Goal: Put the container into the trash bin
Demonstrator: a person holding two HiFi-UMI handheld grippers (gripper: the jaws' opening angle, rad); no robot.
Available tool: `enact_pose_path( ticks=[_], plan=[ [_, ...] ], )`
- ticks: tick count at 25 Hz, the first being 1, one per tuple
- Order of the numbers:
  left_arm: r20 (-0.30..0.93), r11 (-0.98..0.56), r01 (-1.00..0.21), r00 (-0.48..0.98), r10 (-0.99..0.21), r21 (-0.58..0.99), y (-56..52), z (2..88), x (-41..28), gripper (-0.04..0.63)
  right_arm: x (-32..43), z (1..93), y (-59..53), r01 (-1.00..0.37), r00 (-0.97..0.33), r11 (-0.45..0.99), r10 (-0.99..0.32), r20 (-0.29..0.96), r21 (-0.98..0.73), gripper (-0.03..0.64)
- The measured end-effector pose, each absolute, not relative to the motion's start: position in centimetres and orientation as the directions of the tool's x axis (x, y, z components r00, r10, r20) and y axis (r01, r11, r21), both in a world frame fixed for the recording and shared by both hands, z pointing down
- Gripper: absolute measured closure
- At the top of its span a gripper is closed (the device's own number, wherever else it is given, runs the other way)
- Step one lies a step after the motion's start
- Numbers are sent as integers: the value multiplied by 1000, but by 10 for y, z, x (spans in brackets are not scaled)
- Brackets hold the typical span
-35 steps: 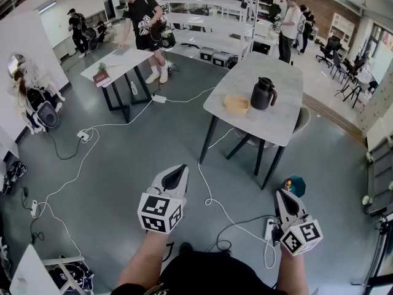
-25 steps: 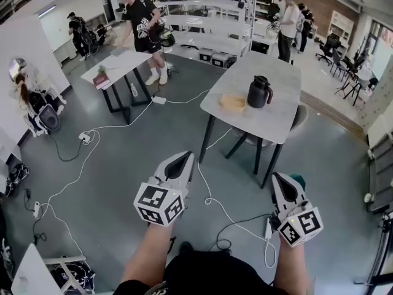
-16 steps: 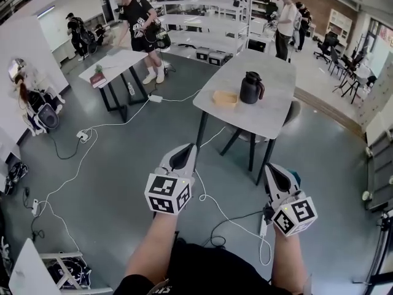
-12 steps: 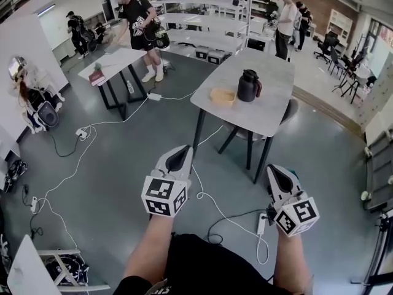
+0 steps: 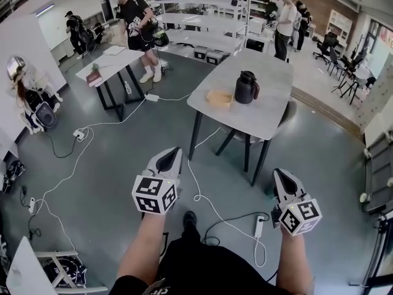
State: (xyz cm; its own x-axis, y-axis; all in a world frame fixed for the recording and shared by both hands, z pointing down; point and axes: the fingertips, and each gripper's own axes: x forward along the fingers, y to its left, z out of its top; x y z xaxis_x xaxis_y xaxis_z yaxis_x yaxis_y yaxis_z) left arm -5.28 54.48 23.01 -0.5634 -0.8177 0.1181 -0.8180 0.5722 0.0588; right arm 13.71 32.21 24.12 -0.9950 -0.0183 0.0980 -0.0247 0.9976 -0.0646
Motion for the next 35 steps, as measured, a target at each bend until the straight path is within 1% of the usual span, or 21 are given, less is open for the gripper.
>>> enact_pose_path(
  ticks=[8, 16, 24, 30, 35],
  plan=[
    [137, 546, -837, -537, -832, 33, 518, 243, -97, 588, 89, 246, 300, -49, -993, 995, -40, 108, -85, 623],
    [160, 505, -862, -493, -855, 37, 491, 252, -171, 587, 12, 265, 292, -70, -986, 990, -50, 161, -122, 623],
    [187, 493, -868, -477, -859, 54, 498, 265, -232, 588, -61, 286, 306, -57, -975, 987, -22, 221, -152, 623],
    [232, 491, -868, -464, -855, 77, 501, 286, -262, 588, -93, 313, 329, -33, -963, 983, 17, 269, -181, 623],
    [267, 471, -877, -433, -861, 98, 476, 303, -278, 588, -107, 333, 309, -50, -954, 976, 16, 300, -211, 623]
  ],
)
